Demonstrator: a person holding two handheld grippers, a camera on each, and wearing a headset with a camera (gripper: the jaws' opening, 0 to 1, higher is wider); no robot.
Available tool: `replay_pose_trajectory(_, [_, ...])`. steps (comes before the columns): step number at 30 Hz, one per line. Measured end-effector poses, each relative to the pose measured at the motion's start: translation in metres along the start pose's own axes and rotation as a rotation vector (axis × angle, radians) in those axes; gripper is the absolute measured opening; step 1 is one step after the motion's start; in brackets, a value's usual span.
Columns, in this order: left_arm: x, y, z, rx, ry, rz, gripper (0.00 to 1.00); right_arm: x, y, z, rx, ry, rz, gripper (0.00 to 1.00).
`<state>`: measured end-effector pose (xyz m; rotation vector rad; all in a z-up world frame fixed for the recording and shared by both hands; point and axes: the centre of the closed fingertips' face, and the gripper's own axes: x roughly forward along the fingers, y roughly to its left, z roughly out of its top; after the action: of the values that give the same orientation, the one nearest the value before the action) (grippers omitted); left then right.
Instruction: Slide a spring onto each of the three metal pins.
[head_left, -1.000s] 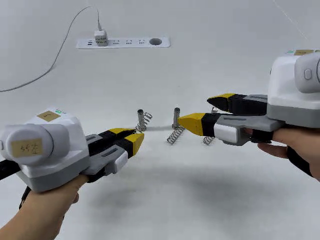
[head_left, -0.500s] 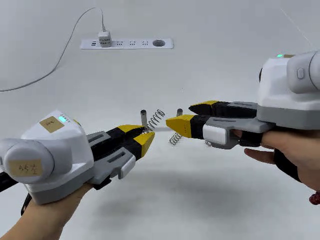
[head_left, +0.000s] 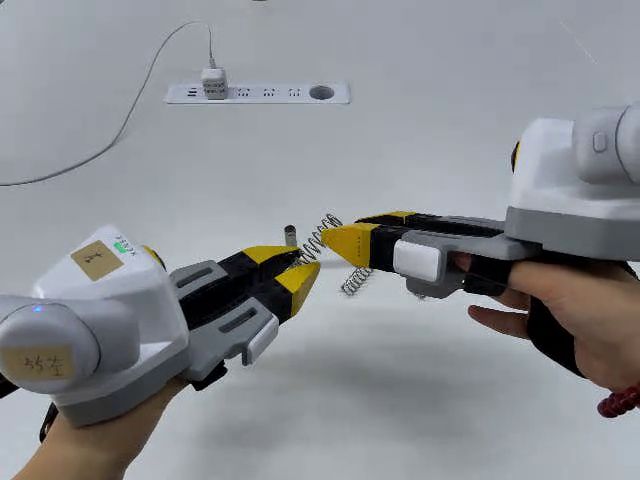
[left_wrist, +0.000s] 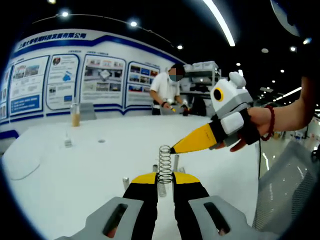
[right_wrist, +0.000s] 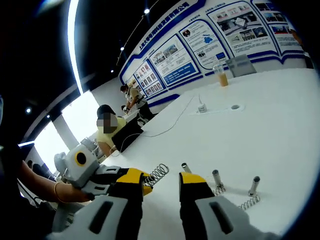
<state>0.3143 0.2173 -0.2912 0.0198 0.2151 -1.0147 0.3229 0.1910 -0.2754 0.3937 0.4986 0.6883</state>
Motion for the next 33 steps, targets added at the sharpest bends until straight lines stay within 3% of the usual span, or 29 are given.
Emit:
replay_pose_trajectory(14, [-0.002, -0.009, 0.012, -0.008, -0.049, -0.03, 0.1, 0.001, 0.011, 0.007, 0.097, -0.031, 0.061, 0.2])
replay_pose_trajectory(18, [-0.002, -0.01, 0.015, -0.01, -0.061, -0.035, 0.1, 0.001, 0.013, 0.009, 0.157, -0.047, 0.086, 0.17])
replay_pose_trajectory(28, [-0.002, -0.012, 0.016, 0.003, -0.049, -0.034, 0.1, 0.0, 0.018, 0.013, 0.211, -0.063, 0.128, 0.12])
replay_pose_trajectory(33, [-0.002, -0.013, 0.015, 0.022, -0.037, -0.033, 0.1, 0.0, 0.02, 0.013, 0.199, -0.066, 0.135, 0.11])
